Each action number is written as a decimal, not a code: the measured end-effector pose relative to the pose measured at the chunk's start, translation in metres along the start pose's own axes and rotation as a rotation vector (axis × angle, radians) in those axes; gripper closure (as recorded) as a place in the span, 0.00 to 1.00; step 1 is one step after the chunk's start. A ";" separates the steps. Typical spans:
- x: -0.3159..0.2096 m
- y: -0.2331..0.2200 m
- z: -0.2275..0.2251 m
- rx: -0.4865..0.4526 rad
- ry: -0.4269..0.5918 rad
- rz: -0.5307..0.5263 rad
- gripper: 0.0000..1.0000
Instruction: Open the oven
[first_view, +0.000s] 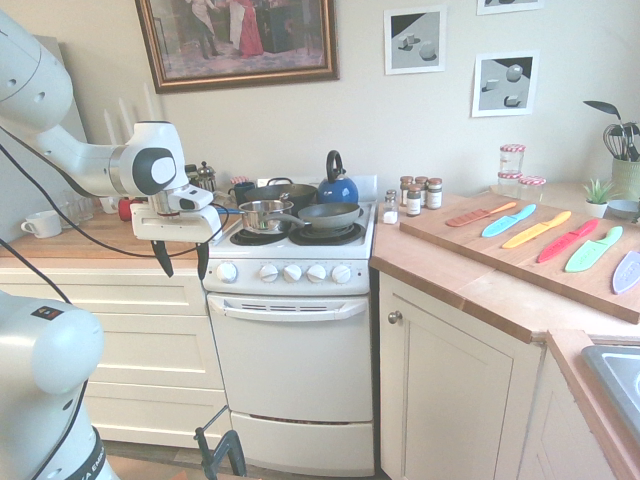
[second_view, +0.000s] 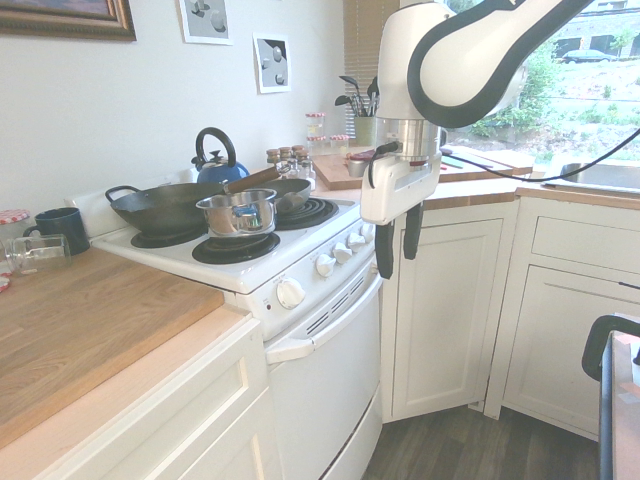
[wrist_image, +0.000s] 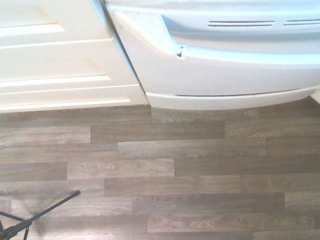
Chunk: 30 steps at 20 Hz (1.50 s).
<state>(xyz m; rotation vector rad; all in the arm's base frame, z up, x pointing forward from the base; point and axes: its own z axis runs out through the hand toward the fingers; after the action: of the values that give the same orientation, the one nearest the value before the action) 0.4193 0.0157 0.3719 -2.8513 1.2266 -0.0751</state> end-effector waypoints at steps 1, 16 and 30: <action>0.000 0.000 0.000 0.000 0.000 0.000 0.00; 0.087 0.054 0.144 0.024 0.070 0.026 0.00; 0.164 -0.026 0.185 0.098 0.140 -0.048 0.00</action>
<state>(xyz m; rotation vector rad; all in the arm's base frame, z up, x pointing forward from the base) 0.5619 -0.0824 0.1935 -2.8320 1.1424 -0.3312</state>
